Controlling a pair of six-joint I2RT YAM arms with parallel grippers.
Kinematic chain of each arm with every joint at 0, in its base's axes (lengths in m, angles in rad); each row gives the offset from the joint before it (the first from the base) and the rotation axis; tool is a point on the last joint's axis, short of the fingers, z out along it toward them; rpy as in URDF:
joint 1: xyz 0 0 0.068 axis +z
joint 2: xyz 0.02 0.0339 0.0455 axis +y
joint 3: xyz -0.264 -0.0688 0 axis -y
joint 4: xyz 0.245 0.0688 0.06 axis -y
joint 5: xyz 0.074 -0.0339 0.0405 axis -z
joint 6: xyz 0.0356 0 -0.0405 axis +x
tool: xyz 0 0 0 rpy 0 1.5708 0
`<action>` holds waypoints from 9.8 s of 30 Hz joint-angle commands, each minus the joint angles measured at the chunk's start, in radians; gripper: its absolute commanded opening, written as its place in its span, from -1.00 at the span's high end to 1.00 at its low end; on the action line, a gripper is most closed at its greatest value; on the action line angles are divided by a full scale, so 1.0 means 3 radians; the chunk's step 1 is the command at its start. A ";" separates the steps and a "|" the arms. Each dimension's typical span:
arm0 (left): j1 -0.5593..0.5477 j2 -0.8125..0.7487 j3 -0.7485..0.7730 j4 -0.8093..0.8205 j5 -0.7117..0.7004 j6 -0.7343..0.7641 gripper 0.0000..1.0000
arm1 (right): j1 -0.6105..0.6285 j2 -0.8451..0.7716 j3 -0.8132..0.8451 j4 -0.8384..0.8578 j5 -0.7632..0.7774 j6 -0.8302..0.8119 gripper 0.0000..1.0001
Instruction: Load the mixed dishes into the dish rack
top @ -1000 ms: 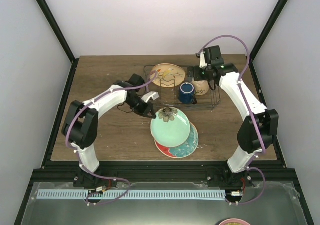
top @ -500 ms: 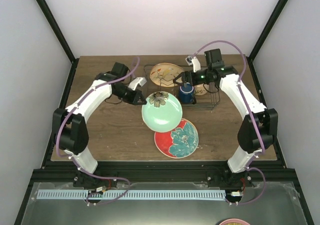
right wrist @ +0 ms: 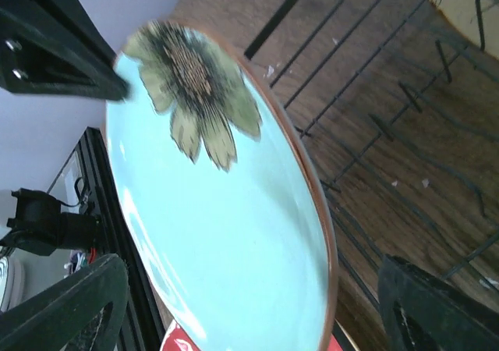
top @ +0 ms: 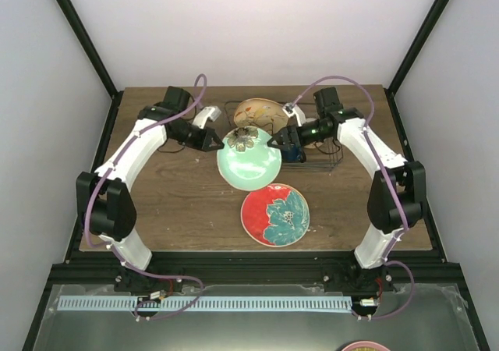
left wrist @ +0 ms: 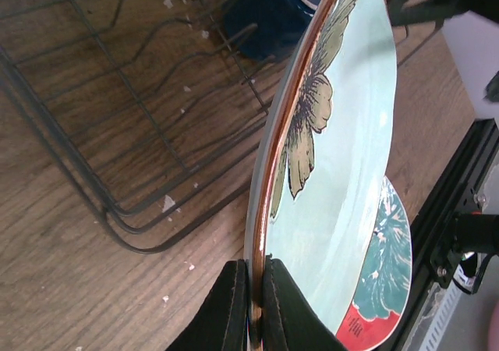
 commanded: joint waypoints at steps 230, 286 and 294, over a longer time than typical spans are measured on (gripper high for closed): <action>-0.1436 0.0487 -0.1253 0.1218 -0.0496 -0.0961 -0.03 | -0.0213 -0.0941 -0.0009 0.0269 0.3535 0.1382 -1.00; -0.0348 -0.1035 -0.0807 0.1043 0.0205 -0.0785 1.00 | -0.0303 -0.1084 -0.0716 0.0902 0.0380 0.0501 -0.98; -0.0050 -0.1058 -0.0573 0.0844 0.0319 -0.0634 1.00 | -0.0299 -0.0906 -0.1012 0.1110 -0.0539 0.0322 -1.00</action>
